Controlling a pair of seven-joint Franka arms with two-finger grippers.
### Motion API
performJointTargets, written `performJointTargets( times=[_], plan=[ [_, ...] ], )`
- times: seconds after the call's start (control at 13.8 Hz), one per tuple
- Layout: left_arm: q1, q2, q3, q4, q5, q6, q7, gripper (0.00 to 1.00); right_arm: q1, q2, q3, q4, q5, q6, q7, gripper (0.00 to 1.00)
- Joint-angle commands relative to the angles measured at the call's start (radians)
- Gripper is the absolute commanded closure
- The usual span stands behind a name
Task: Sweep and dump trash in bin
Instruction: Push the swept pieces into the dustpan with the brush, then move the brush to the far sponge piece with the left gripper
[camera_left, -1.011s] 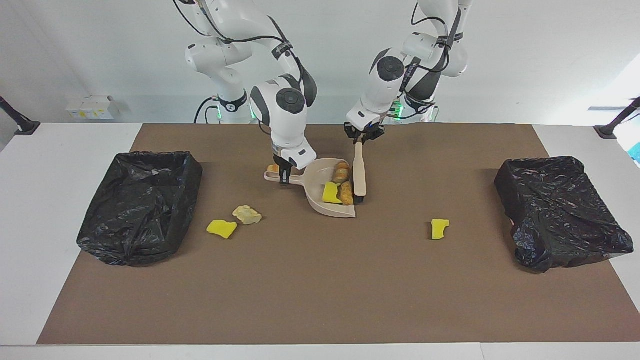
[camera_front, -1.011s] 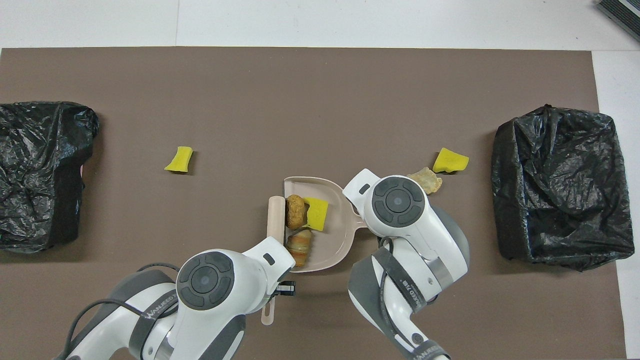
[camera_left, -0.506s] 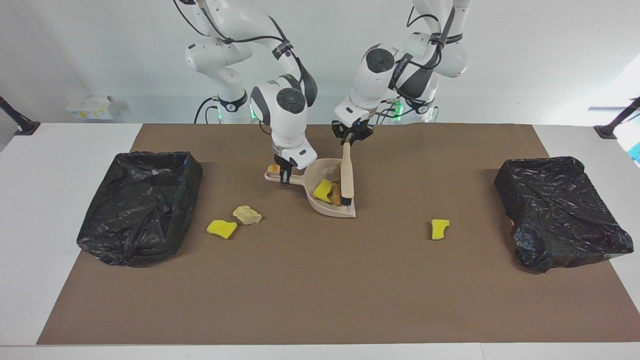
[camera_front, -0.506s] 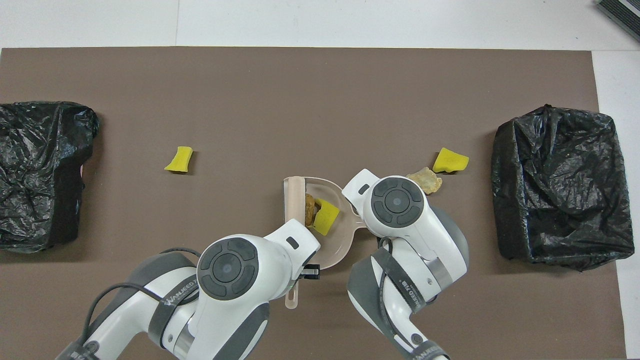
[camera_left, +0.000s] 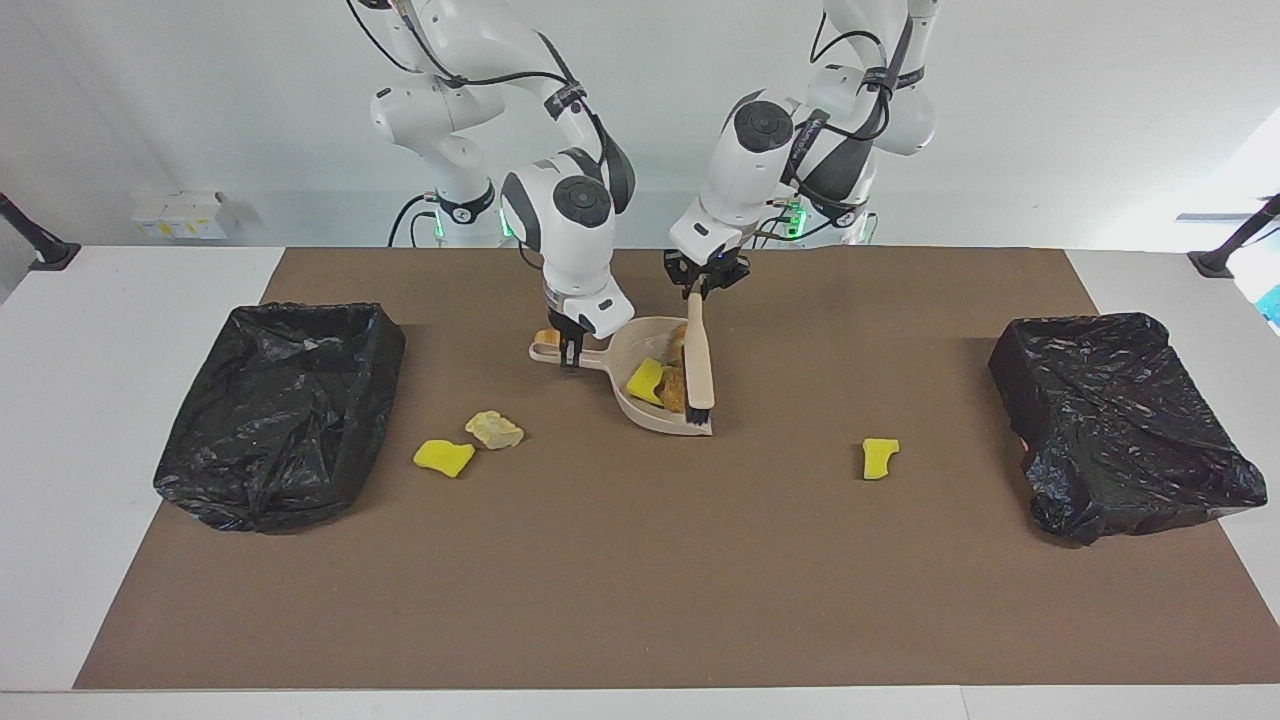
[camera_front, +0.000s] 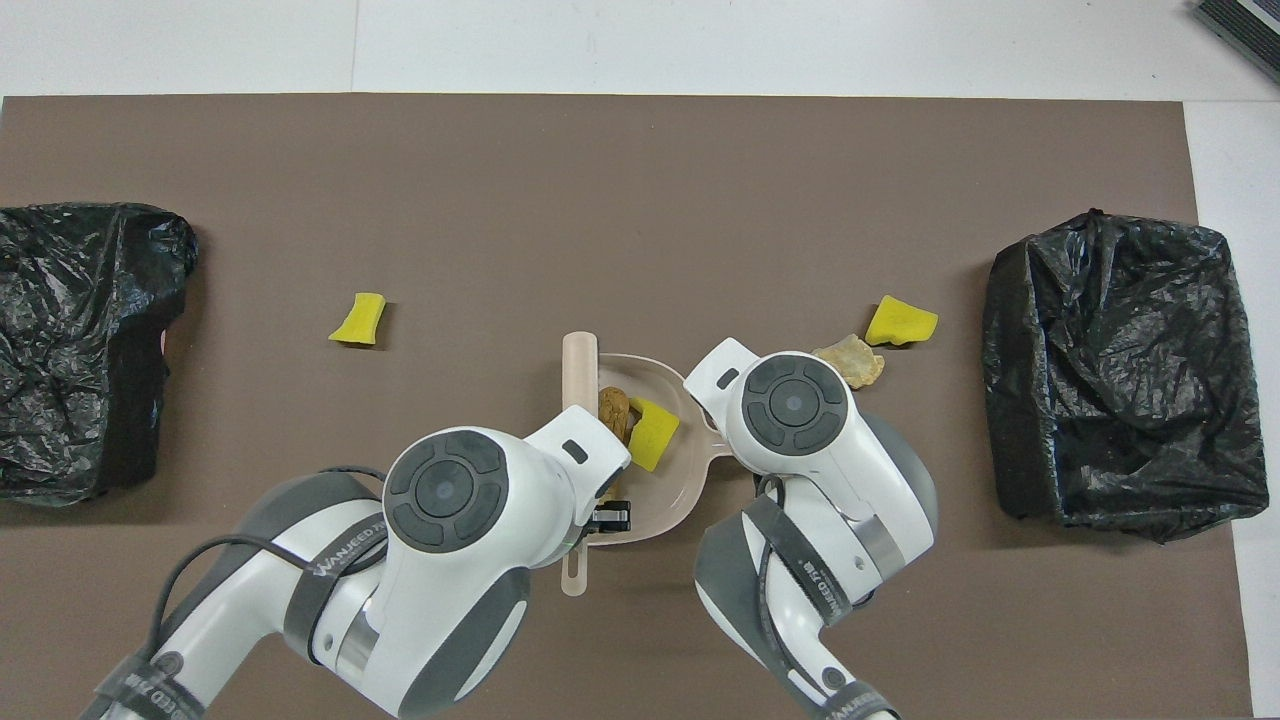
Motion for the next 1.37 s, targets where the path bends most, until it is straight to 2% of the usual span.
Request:
performJointTargets(
  times=[0.0, 0.14, 0.43, 0.87, 1.3],
  plan=[
    [0.065, -0.009, 0.000, 0.022, 0.071, -0.051, 0.024, 1.00, 0.001, 0.010, 0.003, 0.001, 0.004, 0.010, 0.026, 1.00],
    [0.109, -0.006, 0.000, 0.021, 0.099, -0.051, 0.072, 1.00, 0.001, 0.010, 0.003, 0.001, 0.002, 0.007, 0.026, 1.00],
    [0.272, 0.011, 0.000, 0.019, 0.126, -0.033, 0.275, 1.00, -0.005, 0.010, 0.002, 0.002, 0.000, 0.001, 0.026, 1.00],
    [0.471, 0.031, -0.001, 0.021, 0.194, 0.002, 0.545, 1.00, 0.004, -0.002, -0.001, 0.039, -0.047, -0.131, 0.030, 1.00],
    [0.684, 0.049, 0.000, 0.019, 0.203, 0.013, 0.809, 1.00, 0.021, -0.012, 0.002, 0.039, -0.078, -0.152, 0.084, 1.00]
  ],
)
